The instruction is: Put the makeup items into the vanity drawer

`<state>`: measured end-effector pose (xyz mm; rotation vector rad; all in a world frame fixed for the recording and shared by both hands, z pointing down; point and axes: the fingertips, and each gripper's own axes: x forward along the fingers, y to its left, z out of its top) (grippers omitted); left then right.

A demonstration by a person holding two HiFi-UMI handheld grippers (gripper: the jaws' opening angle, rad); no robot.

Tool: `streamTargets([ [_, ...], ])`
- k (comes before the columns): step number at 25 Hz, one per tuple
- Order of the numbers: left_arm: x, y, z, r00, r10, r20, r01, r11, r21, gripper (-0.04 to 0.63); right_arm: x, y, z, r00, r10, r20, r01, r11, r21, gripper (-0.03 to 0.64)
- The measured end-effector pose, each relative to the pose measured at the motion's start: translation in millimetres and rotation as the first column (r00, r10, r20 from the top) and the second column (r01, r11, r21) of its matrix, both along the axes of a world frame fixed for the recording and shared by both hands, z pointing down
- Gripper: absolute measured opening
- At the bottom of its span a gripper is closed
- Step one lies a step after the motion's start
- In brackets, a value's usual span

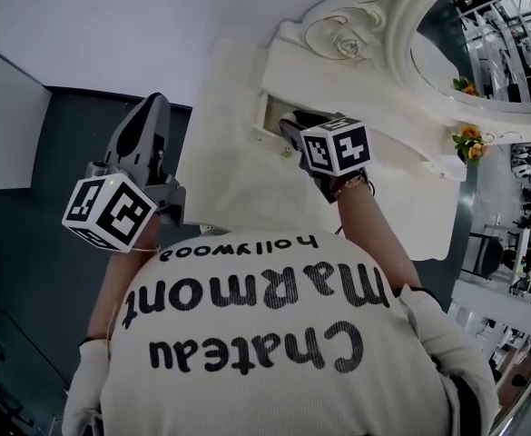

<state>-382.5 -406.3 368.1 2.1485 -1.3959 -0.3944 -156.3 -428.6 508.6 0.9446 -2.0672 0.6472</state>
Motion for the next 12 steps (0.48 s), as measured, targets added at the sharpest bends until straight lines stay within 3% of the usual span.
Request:
streamTargets([
  [12, 1.8, 0.8, -1.0, 1.0, 0.008, -0.005, -0.008, 1.0, 0.011, 0.009, -2.5, 0.5, 2.6, 1.0, 0.011, -0.007, -0.011, 1.0, -0.025, 0.158],
])
